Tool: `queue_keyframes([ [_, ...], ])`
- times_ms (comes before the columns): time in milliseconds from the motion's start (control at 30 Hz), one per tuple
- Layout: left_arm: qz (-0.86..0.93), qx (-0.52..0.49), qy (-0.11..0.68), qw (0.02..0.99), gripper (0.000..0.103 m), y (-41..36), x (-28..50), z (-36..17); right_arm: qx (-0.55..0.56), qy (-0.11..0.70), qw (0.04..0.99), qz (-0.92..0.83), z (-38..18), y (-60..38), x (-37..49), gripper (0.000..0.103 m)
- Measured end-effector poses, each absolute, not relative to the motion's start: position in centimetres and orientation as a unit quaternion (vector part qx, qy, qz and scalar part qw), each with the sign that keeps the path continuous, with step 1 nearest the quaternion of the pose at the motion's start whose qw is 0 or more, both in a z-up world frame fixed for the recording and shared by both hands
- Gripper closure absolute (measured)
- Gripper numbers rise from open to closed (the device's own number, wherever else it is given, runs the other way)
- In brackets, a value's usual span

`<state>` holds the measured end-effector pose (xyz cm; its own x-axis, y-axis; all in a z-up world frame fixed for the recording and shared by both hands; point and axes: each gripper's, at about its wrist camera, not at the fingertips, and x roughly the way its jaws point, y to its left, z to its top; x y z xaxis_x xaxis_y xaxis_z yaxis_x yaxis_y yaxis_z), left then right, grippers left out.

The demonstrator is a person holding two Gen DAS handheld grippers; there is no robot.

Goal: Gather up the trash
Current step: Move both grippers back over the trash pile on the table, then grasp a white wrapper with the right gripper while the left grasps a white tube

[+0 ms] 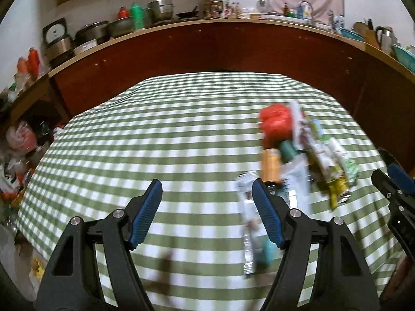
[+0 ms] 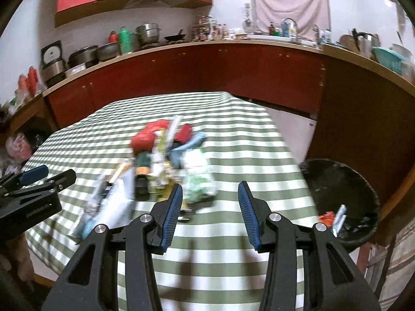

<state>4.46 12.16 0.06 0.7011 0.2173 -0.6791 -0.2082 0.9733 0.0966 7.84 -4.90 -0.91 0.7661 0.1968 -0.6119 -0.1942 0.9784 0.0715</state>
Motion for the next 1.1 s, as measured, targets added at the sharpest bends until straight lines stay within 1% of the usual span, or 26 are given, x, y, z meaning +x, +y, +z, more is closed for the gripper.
queue_keyframes([
  [400, 0.168, -0.007, 0.374, 0.912, 0.032, 18.7, 2.7, -0.8, -0.031, 0.340, 0.926, 0.161, -1.9, 2.2, 7.6, 0.058],
  [467, 0.171, -0.010, 0.376, 0.911, 0.032, 19.4, 2.5, -1.0, -0.031, 0.346, 0.923, 0.167, -2.2, 2.8, 7.7, 0.056],
  [533, 0.172, -0.014, 0.378, 0.909, 0.032, 19.9, 2.6, -1.3, -0.031, 0.350, 0.920, 0.171, -2.5, 3.3, 7.9, 0.053],
  [867, 0.165, -0.020, 0.386, 0.907, 0.032, 19.8, 3.4, -1.9, -0.038, 0.377, 0.911, 0.161, -4.1, 3.5, 8.3, 0.052],
  [967, 0.161, -0.023, 0.389, 0.907, 0.032, 19.4, 3.7, -2.2, -0.038, 0.381, 0.909, 0.163, -4.3, 3.5, 8.3, 0.057],
  [1100, 0.153, -0.020, 0.390, 0.908, 0.032, 18.6, 3.9, -2.4, -0.038, 0.389, 0.905, 0.168, -4.8, 3.1, 8.3, 0.067],
])
